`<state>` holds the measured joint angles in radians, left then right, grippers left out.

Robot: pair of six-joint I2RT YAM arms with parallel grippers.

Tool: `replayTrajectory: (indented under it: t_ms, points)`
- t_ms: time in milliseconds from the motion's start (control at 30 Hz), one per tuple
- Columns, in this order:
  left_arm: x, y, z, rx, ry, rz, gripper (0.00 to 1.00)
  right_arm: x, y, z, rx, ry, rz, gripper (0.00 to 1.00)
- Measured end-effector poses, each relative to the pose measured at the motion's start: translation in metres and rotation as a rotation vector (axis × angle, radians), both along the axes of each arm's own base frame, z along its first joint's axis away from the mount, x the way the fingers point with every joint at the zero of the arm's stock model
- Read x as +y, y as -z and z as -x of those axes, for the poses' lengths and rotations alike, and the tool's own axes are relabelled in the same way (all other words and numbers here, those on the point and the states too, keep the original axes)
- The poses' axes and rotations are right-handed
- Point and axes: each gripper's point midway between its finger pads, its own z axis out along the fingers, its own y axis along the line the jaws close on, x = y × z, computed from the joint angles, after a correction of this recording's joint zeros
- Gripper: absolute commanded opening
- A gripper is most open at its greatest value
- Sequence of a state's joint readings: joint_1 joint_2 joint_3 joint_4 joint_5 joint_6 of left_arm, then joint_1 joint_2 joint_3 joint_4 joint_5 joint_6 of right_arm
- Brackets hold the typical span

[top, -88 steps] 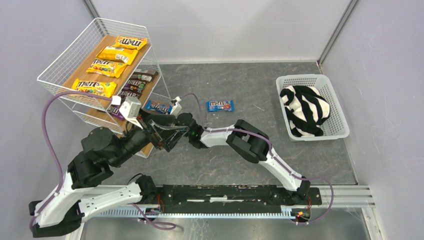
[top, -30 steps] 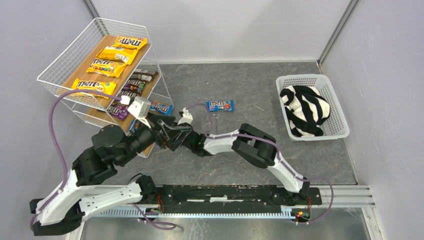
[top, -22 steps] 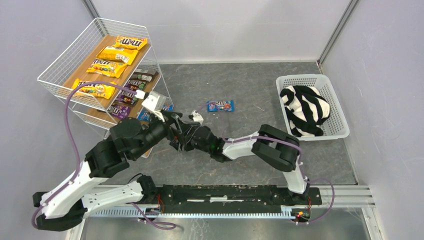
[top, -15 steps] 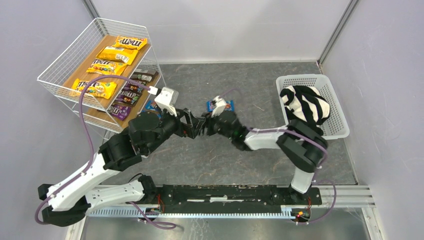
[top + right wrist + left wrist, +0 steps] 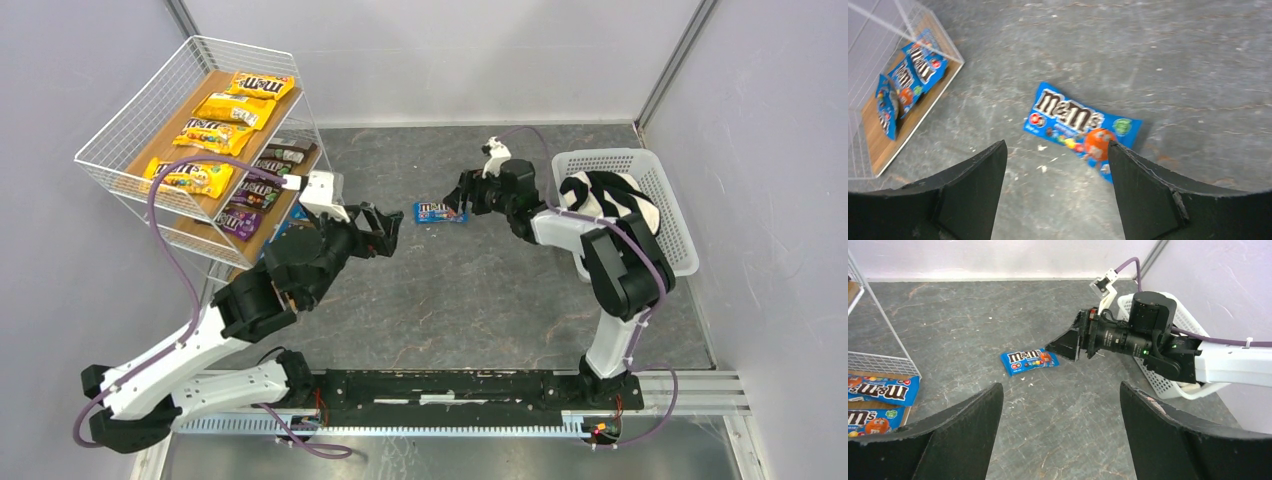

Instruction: Place and organize the candy bags onto the shelf

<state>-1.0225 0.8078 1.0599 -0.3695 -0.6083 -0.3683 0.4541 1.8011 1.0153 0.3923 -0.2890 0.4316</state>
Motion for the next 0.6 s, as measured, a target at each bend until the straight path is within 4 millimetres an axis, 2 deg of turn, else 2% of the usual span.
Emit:
replayTrajectory:
  t_ms: [167, 333, 467, 600]
  points:
    - [-0.007, 0.009, -0.011, 0.008, -0.039, -0.025, 0.93, -0.023, 0.03, -0.024, 0.069, 0.03, 0.008, 0.78]
    - [-0.016, 0.024, -0.019, 0.02, -0.046, -0.076, 0.93, -0.024, 0.075, -0.023, 0.153, 0.015, 0.051, 0.74]
    - [-0.024, 0.032, -0.024, 0.024, -0.043, -0.114, 0.93, -0.013, 0.077, -0.033, 0.139, -0.016, 0.023, 0.67]
    - [-0.027, 0.035, -0.026, 0.028, -0.038, -0.125, 0.93, -0.009, 0.078, -0.032, 0.151, -0.03, -0.006, 0.58]
